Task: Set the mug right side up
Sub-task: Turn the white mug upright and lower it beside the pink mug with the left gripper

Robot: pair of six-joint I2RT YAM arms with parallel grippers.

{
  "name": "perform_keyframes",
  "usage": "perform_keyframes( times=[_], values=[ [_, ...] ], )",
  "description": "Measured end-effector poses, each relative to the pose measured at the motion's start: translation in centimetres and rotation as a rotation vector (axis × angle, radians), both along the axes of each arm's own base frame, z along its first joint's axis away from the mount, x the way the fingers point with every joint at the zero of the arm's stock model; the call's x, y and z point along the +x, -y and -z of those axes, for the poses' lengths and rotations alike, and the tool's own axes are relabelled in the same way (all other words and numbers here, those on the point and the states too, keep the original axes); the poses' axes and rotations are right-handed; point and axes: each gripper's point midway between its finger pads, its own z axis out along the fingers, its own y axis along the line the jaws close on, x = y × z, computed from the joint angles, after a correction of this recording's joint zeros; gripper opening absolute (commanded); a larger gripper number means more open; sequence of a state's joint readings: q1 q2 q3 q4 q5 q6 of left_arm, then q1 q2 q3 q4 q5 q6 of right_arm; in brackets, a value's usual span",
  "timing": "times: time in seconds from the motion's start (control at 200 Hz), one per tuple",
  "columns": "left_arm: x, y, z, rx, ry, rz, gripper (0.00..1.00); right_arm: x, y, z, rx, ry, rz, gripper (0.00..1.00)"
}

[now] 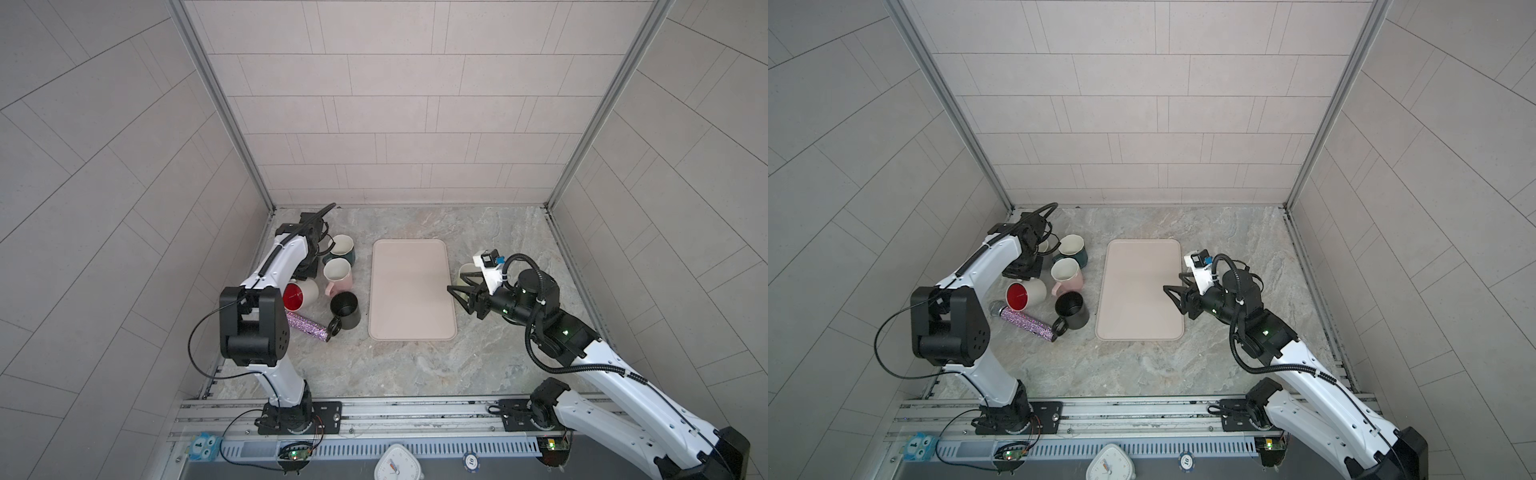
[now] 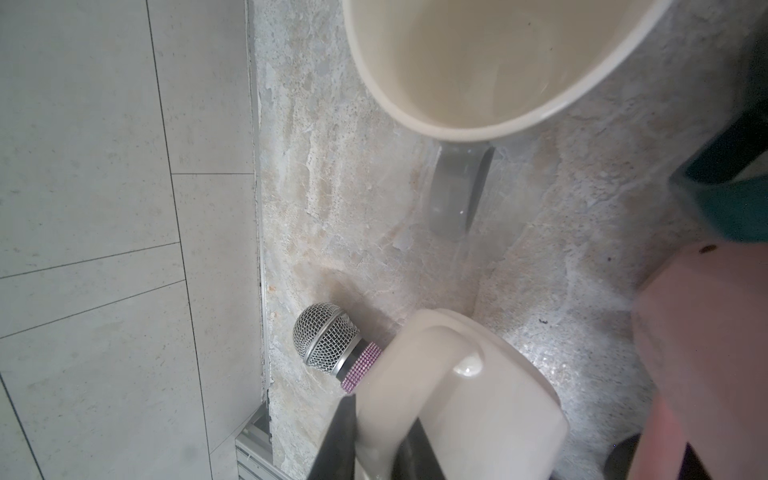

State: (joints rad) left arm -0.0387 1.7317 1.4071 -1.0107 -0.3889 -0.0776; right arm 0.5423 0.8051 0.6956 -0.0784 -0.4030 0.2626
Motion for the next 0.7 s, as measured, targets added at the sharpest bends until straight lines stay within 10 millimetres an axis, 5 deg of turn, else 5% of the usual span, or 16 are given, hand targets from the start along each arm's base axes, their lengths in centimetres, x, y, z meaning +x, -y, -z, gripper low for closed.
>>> perform_keyframes(
  times=[0.26, 0.701],
  values=[
    [0.4, 0.4, 2.2, -0.001, -0.055, 0.011, 0.0, 0.0, 0.0, 0.0, -0.001, 0.0, 0.001, 0.59],
    [1.3, 2.1, 2.1, 0.001, -0.053, 0.051, 0.0, 0.0, 0.0, 0.0, -0.003, 0.002, 0.0, 0.61]
  ],
)
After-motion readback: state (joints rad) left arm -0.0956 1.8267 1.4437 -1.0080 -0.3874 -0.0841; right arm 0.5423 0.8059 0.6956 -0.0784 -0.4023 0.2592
